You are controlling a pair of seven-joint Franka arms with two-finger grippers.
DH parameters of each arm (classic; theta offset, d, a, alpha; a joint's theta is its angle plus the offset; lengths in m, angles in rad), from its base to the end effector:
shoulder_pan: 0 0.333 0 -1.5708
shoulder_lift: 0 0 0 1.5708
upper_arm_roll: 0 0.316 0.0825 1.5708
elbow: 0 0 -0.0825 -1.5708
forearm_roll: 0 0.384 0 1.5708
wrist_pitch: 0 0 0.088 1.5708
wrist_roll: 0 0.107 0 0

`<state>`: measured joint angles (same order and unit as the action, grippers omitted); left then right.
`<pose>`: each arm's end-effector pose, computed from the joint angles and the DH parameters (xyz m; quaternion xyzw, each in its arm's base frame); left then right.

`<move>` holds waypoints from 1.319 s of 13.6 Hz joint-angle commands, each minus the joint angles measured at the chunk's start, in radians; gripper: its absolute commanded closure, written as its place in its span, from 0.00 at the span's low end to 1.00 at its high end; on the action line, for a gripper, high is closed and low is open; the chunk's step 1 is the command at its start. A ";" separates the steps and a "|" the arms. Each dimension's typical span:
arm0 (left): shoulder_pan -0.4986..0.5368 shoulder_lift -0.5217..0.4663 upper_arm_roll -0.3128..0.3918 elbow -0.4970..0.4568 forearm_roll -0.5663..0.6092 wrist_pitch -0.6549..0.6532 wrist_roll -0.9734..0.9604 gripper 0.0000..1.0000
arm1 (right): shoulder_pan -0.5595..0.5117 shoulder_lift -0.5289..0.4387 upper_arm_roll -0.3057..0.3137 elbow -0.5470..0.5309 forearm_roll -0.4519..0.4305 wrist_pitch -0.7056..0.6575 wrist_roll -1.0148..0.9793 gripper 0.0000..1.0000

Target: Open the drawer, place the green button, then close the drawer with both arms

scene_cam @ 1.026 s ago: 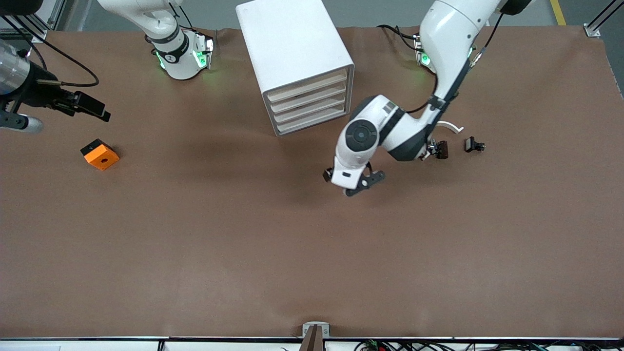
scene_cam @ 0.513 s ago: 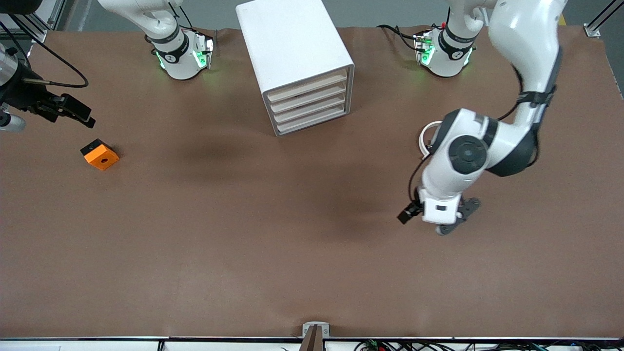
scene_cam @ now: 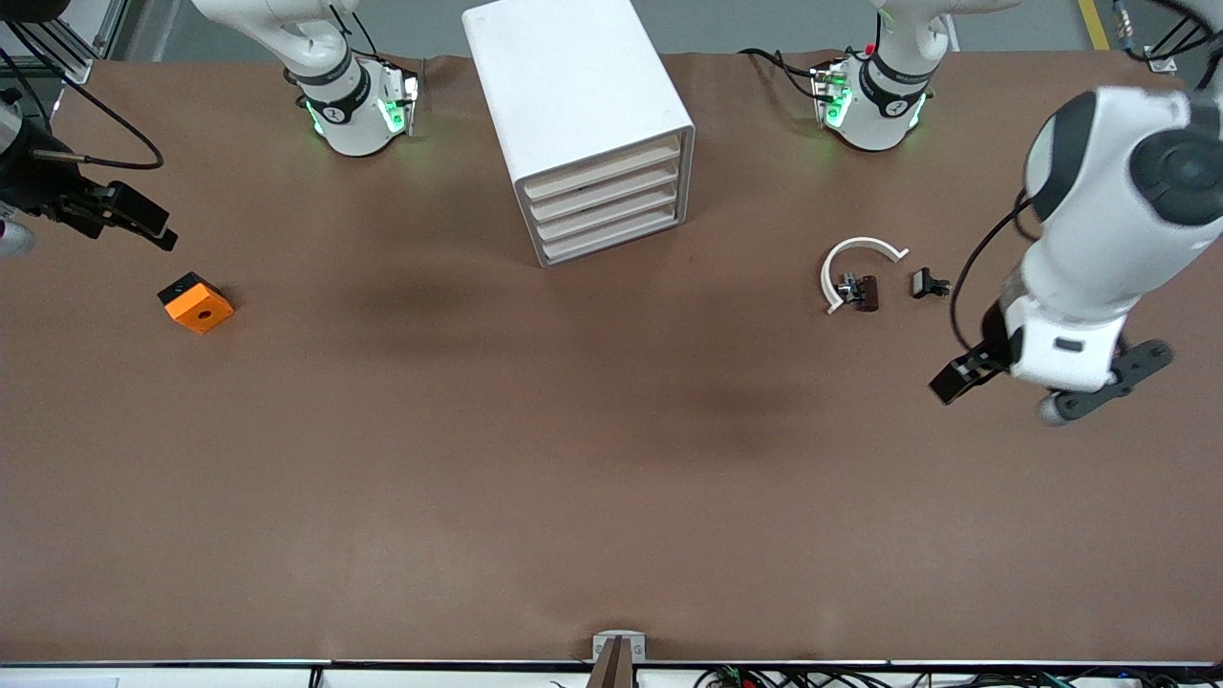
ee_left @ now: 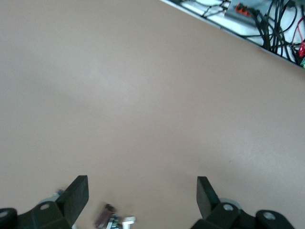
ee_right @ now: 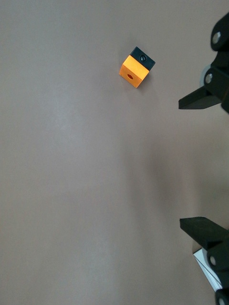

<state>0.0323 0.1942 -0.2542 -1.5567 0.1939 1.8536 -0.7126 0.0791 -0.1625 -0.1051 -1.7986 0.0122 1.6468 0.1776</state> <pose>0.6226 -0.1114 0.5464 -0.9705 -0.2241 -0.0803 0.0382 0.5080 -0.0160 0.6089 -0.9947 0.1014 -0.0038 0.0149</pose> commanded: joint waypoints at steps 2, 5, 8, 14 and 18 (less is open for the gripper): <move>0.023 -0.137 0.007 -0.029 -0.007 -0.115 0.197 0.00 | -0.038 -0.003 0.021 0.028 -0.018 -0.008 -0.018 0.00; 0.021 -0.231 0.099 -0.049 -0.138 -0.213 0.411 0.00 | -0.077 -0.002 0.021 0.041 -0.009 -0.007 -0.140 0.00; 0.015 -0.306 0.144 -0.101 -0.163 -0.234 0.537 0.00 | -0.079 -0.003 0.021 0.048 -0.011 -0.012 -0.147 0.00; -0.046 -0.389 0.181 -0.169 -0.197 -0.255 0.585 0.00 | -0.067 -0.003 0.022 0.097 -0.014 -0.099 -0.148 0.00; -0.040 -0.380 0.179 -0.175 -0.198 -0.257 0.659 0.00 | -0.064 -0.005 0.021 0.113 -0.014 -0.110 -0.148 0.00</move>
<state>-0.0022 -0.1717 -0.0892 -1.7169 0.0120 1.5996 -0.1098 0.0177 -0.1626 -0.0880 -1.7034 0.0120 1.5542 0.0395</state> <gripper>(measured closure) 0.000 0.000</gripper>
